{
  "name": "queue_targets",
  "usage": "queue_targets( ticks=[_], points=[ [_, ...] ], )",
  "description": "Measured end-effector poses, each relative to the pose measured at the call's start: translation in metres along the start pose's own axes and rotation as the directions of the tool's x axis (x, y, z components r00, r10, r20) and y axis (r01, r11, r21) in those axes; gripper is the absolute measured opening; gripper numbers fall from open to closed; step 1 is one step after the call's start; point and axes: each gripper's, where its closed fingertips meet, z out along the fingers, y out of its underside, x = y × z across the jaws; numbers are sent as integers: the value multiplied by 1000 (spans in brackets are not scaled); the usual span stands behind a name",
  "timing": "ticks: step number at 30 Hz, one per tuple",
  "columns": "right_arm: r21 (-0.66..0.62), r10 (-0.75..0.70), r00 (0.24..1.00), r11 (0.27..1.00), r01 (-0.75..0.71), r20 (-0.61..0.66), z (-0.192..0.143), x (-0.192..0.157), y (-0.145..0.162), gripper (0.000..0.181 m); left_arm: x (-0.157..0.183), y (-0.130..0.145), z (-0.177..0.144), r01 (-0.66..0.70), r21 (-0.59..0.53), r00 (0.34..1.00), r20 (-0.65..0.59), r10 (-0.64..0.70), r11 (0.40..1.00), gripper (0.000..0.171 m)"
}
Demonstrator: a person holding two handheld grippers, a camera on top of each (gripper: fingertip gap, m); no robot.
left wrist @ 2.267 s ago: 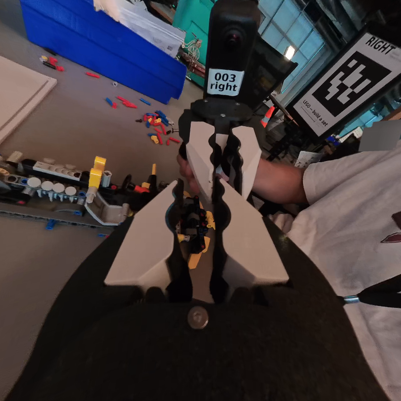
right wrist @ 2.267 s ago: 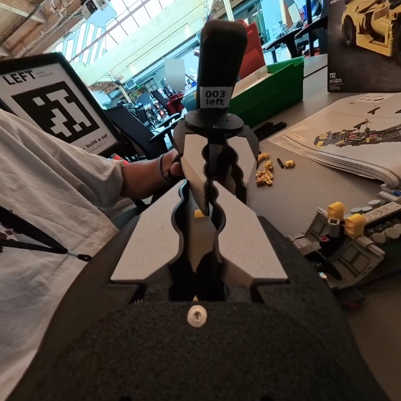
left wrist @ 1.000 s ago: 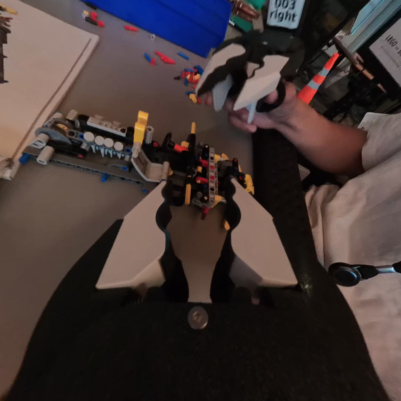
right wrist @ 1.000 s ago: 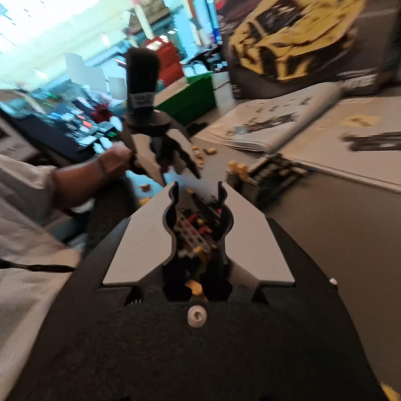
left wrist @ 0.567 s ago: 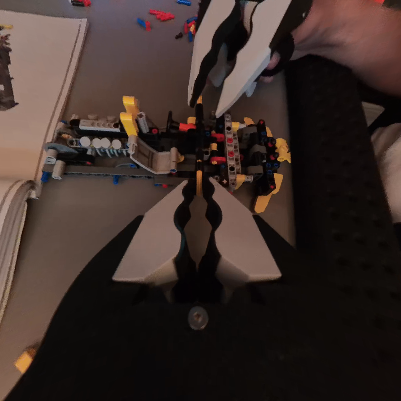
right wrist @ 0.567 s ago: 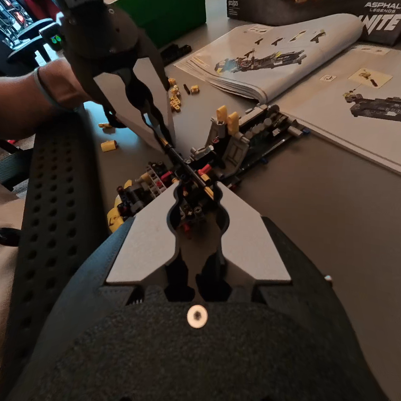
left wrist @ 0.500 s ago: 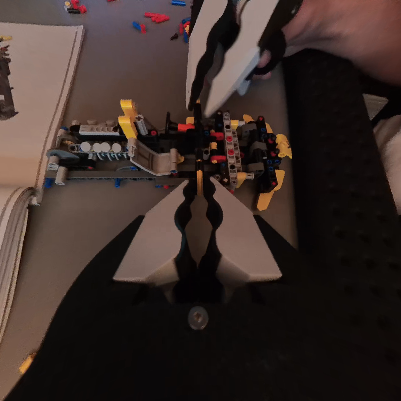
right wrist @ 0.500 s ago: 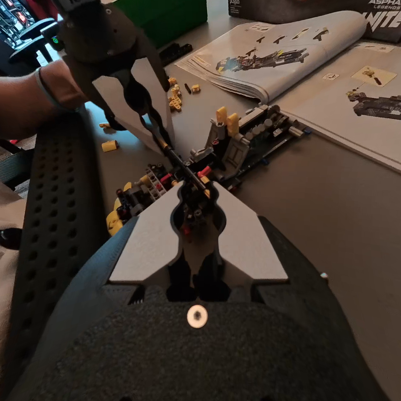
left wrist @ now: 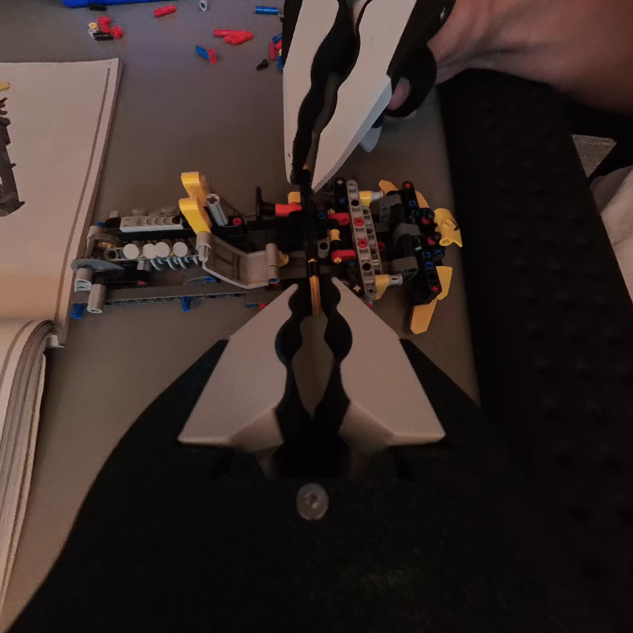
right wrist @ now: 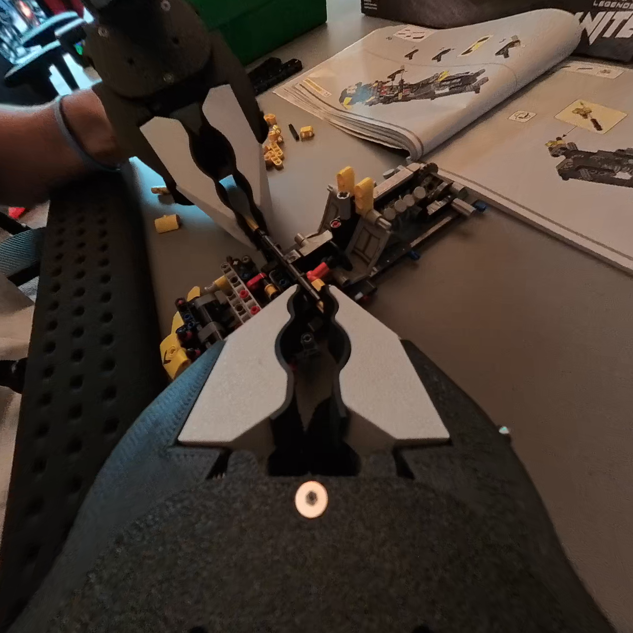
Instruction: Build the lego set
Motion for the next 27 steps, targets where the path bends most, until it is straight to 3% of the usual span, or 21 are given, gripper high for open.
queue_targets(
  ticks=[3,7,12,15,18,22,24,27],
  points=[
    [2,1,999,1000,-1,-39,-2,2,-2,12,-2,-2,-1,75,-1,997,34,-75,997,4],
    [42,64,962,998,-55,-266,-20,4,-18,48,14,-12,12,46,0,999,29,-46,999,5],
    [-31,168,870,978,-206,-464,-30,-16,4,92,20,-21,11,-28,1,999,39,28,1000,17],
    [-34,179,809,971,-239,-560,-26,-21,12,105,23,-14,-3,7,20,999,-38,-6,1000,19],
    [-44,217,768,952,-304,-603,-12,-18,20,119,22,-6,-8,-30,8,999,-39,30,1000,8],
    [-50,203,741,951,-304,-641,-5,-15,21,114,8,5,-7,-105,-58,993,55,108,993,5],
    [-53,164,719,961,-270,-675,-10,-13,15,102,0,9,-7,-34,-63,997,74,39,997,5],
    [-49,186,713,954,-295,-676,-8,-12,19,92,6,1,-4,58,-12,998,1,-58,998,7]
  ],
)
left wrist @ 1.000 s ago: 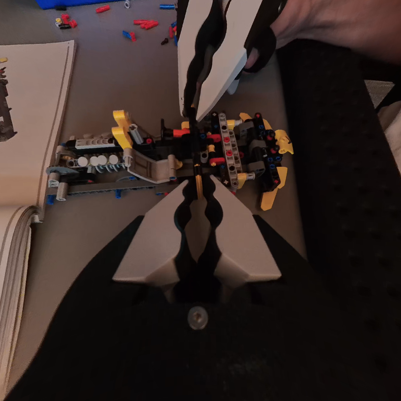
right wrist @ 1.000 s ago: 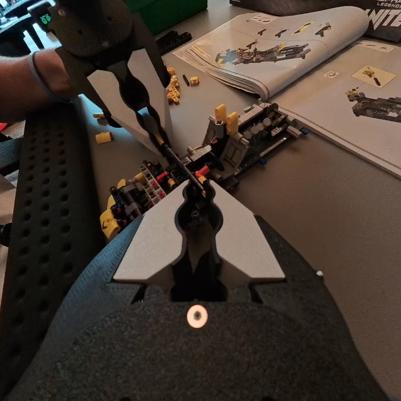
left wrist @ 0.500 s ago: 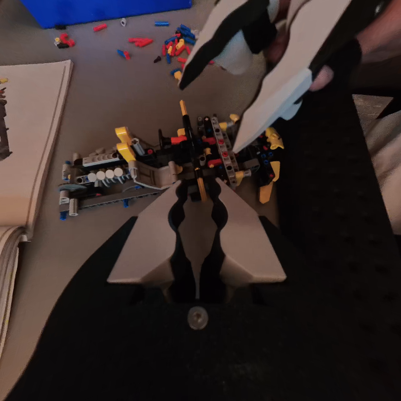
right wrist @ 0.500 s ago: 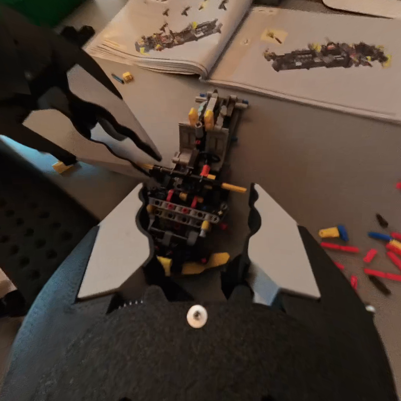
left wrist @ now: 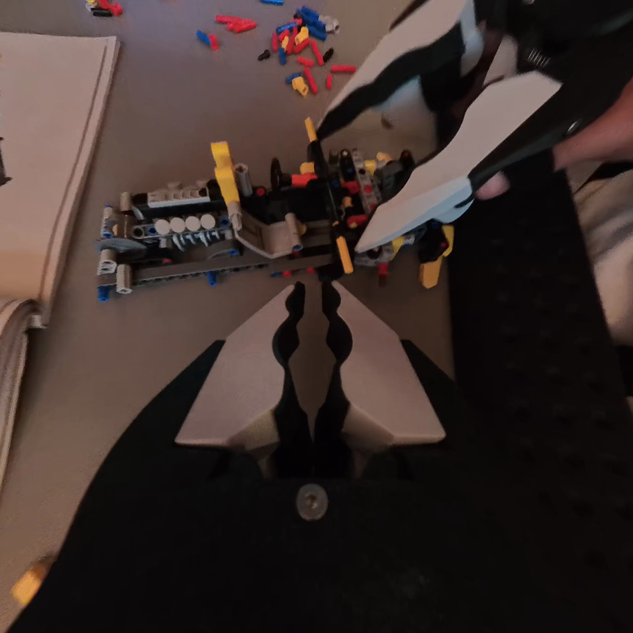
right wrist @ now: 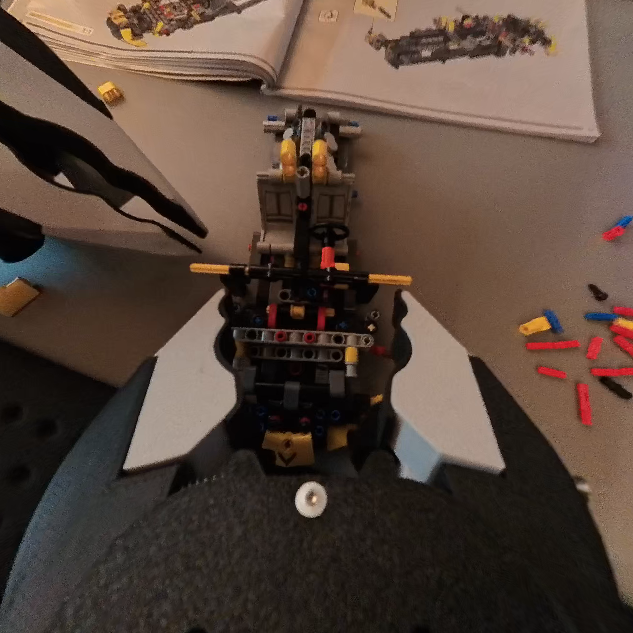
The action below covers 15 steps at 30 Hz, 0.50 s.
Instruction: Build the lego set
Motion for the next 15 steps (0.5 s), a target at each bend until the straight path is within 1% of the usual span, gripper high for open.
queue_targets(
  ticks=[2,4,7,9,10,12,13,15],
  points=[
    [-19,31,999,999,-31,32,2,0,5,86,5,-7,3,46,25,997,-60,-44,999,8],
    [4,35,998,999,-35,61,1,-1,3,75,6,-14,7,91,49,992,-98,-86,995,7],
    [8,19,997,1000,-19,71,3,-4,3,80,7,-18,14,136,48,982,-142,-127,990,4],
    [8,-6,998,1000,5,57,5,-3,4,81,7,-16,21,168,25,974,-161,-162,986,2],
    [8,-10,998,1000,10,59,5,-2,4,80,8,-12,26,163,1,974,-161,-161,987,2],
    [9,-9,997,1000,8,79,5,-4,4,81,6,-6,34,121,-36,987,-105,-124,992,0],
    [12,-13,996,1000,12,85,4,-5,4,82,6,-7,36,101,-32,991,-88,-104,994,0],
    [-2,-40,995,999,41,90,6,-8,6,93,8,-7,36,83,-34,992,-93,-85,996,0]
  ],
)
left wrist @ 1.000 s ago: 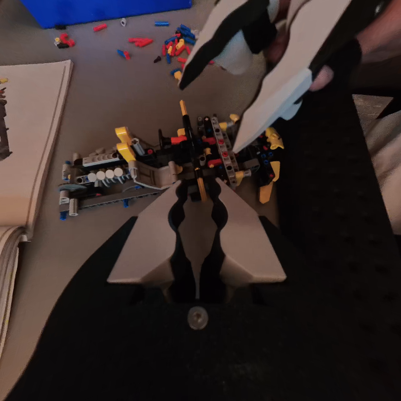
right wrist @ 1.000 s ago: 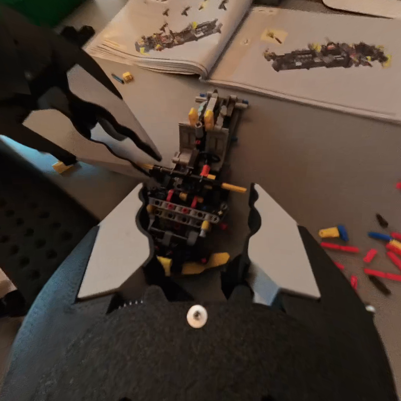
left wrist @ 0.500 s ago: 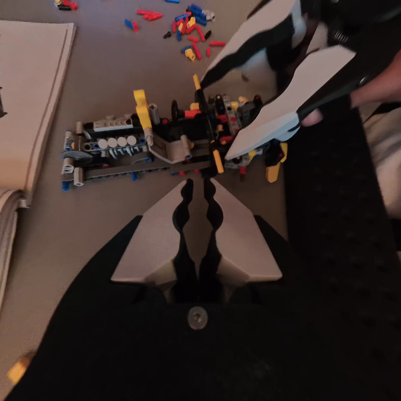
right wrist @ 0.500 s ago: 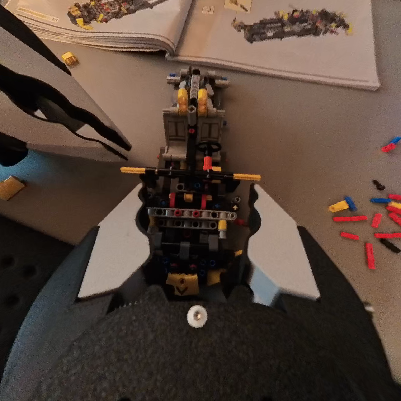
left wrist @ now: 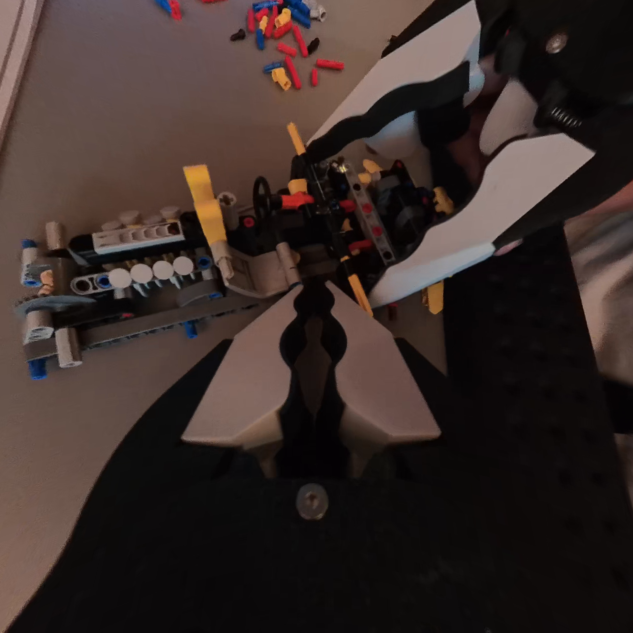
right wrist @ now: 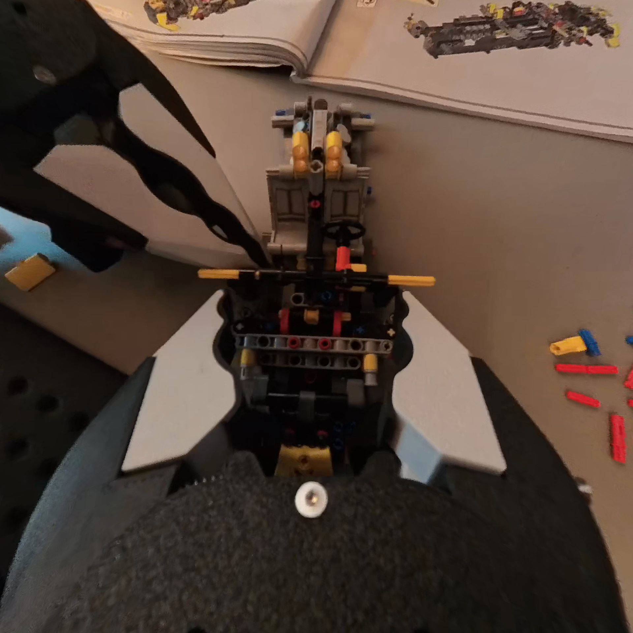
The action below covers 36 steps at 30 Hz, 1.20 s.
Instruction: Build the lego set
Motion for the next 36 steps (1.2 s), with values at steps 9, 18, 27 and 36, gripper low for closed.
queue_targets(
  ticks=[9,18,27,36],
  points=[
    [-14,11,1000,1000,-11,10,5,1,-1,92,19,20,-7,-132,-65,984,-129,123,989,3],
    [-19,19,999,1000,-18,28,7,2,-3,88,2,11,-19,-245,-36,970,-8,245,969,6],
    [10,124,984,992,-126,125,2,0,-5,74,7,9,-11,-321,4,944,82,319,947,20],
    [18,256,946,964,-264,197,-1,5,-8,63,11,8,-14,-320,23,945,76,318,947,11]
  ],
)
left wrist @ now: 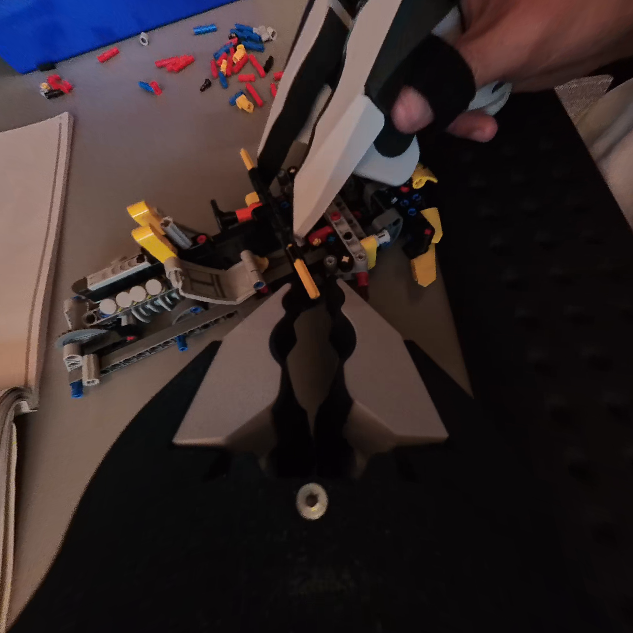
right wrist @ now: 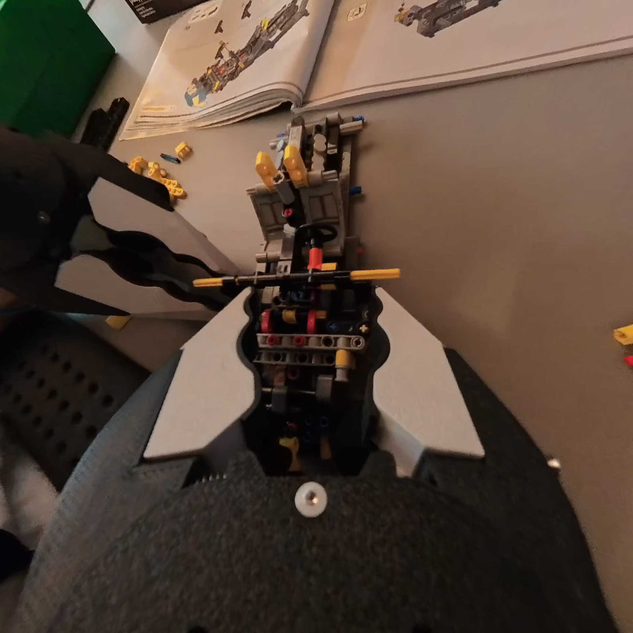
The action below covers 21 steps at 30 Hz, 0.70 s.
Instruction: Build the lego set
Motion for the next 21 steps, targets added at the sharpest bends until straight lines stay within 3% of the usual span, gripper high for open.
queue_targets(
  ticks=[2,8,13,21],
  points=[
    [-11,-19,998,1000,18,-52,1,6,1,53,-1,-4,-2,20,27,1000,-4,-20,999,11],
    [22,146,988,989,-147,40,-1,9,-5,52,-7,-17,-8,119,111,993,-36,-116,987,12],
    [23,109,994,994,-109,-6,0,12,-5,52,-9,-13,-3,127,76,992,-20,-126,989,12],
    [34,178,984,983,-179,26,-1,15,-7,52,-17,-20,-6,129,123,990,32,-134,984,5]
  ],
)
